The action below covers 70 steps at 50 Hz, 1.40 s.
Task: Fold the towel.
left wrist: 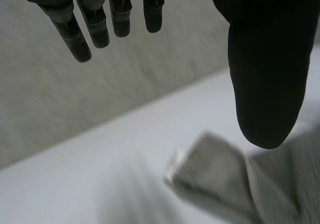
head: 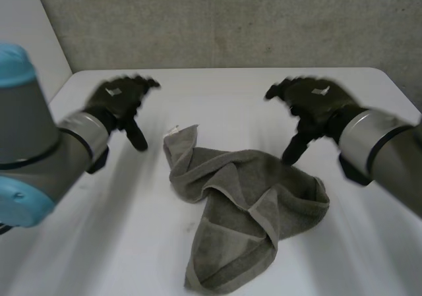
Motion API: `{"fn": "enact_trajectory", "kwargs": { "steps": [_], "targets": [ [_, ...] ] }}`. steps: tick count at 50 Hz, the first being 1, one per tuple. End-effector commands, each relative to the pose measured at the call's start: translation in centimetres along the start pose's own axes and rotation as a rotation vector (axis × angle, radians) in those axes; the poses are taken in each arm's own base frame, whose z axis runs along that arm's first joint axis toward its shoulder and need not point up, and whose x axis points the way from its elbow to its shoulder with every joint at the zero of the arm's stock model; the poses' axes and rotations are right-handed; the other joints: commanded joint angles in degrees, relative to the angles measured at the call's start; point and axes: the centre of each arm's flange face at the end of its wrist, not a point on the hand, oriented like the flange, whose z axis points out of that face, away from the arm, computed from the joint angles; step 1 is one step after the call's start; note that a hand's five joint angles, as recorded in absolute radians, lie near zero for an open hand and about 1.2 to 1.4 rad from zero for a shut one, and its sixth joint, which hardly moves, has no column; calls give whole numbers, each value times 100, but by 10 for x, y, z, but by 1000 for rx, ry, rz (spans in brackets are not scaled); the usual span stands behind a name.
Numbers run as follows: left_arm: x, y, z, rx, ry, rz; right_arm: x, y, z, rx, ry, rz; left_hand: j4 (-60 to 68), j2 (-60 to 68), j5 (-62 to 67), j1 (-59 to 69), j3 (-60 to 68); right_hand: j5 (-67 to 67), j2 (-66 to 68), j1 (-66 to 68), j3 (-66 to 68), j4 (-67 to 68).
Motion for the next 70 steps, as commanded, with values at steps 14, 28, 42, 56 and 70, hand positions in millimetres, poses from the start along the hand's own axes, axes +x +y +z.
{"fn": "enact_trajectory", "kwargs": {
  "steps": [14, 28, 42, 56, 70],
  "targets": [
    [31, 104, 49, -111, 393, 248, -51, 106, 59, -201, -58, 189, 2105, 2106, 2094, 2122, 2105, 228, 211, 331, 401, 250],
    [33, 93, 69, 45, 362, 299, -55, 105, 89, -111, -47, 128, 6846, 6847, 6835, 6863, 6846, 6633, 6616, 6736, 6806, 6655],
    [11, -71, 84, 789, -39, 284, -23, -114, 70, 817, 285, -431, 6846, 6847, 6835, 6863, 6846, 6633, 6616, 6736, 6806, 6655],
    [22, -18, 38, 532, -29, 137, -44, -55, 67, 517, 21, -516, 6846, 6847, 6835, 6863, 6846, 6633, 6616, 6736, 6806, 6655],
    [62, 85, -13, -22, 42, 167, -45, 69, 97, -45, -214, -441, 6846, 6847, 6835, 6863, 6846, 5899, 5882, 6002, 6072, 5921]
  ]
}}
